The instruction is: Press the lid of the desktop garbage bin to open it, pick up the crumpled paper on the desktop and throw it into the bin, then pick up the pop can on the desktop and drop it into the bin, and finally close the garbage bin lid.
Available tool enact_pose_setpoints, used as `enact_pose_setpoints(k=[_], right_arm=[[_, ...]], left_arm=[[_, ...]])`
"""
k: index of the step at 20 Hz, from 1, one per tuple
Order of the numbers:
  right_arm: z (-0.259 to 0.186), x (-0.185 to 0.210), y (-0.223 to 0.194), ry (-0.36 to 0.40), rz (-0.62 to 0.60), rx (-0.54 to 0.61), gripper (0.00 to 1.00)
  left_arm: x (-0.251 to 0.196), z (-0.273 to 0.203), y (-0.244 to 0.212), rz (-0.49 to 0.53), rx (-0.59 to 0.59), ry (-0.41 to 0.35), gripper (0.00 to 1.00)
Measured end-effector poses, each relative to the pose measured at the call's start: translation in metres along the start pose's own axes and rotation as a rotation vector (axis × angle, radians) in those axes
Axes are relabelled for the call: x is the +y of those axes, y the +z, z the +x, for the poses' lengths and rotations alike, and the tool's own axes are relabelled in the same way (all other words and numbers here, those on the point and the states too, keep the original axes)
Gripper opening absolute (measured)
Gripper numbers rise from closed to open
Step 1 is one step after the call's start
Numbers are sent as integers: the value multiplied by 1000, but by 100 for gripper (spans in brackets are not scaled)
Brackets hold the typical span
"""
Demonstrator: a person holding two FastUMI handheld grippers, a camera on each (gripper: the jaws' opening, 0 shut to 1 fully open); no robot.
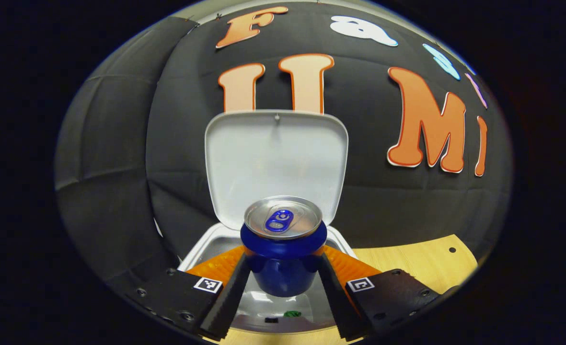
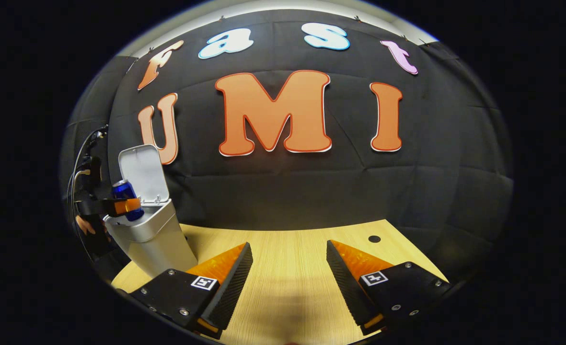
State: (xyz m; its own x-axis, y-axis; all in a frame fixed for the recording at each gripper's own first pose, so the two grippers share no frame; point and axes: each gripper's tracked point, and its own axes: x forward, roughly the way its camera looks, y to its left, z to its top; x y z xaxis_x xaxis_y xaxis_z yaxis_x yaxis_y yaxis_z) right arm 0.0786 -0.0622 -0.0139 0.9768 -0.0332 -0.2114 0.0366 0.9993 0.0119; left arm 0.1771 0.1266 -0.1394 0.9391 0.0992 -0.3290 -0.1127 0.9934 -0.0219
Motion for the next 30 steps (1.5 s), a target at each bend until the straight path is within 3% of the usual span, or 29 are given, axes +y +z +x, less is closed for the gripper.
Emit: enact_pose_setpoints(k=[3,5,8,12,15,17,18,19,22,23,24,28,30], right_arm=[[-2,-5,-2,-13,-6,1,93],[-3,-10,-1,-28,-1,-2,93],[-4,-18,0,-48,8,-5,93],[-3,-20,6,-52,16,-16,93],[-4,-17,8,-43,17,-22,93],[-3,-16,7,-38,14,-19,93],[-4,-14,6,-33,16,-19,100],[-4,-15,6,-34,14,-19,93],[-4,-15,4,-34,13,-17,93],[-5,-16,5,-39,18,-27,100],[-5,-16,6,-40,22,-33,93],[-2,-17,-6,-41,34,-10,93],[0,-19,-9,-48,40,-7,93]], left_arm=[[-4,-2,0,4,-8,-8,84],[-6,-10,22,41,-64,-12,96],[-12,-29,85,111,-212,-10,94],[-21,-38,193,78,-393,-42,94],[-7,-13,242,67,-407,-2,94],[2,17,256,53,-357,1,93],[2,34,251,44,-311,-8,93],[3,46,242,36,-264,-10,94],[9,67,205,41,-111,8,94],[9,63,206,38,-119,-5,94],[7,52,206,24,-138,-9,97],[1,-6,152,31,-75,-39,96],[3,-28,121,73,-114,-44,94]])
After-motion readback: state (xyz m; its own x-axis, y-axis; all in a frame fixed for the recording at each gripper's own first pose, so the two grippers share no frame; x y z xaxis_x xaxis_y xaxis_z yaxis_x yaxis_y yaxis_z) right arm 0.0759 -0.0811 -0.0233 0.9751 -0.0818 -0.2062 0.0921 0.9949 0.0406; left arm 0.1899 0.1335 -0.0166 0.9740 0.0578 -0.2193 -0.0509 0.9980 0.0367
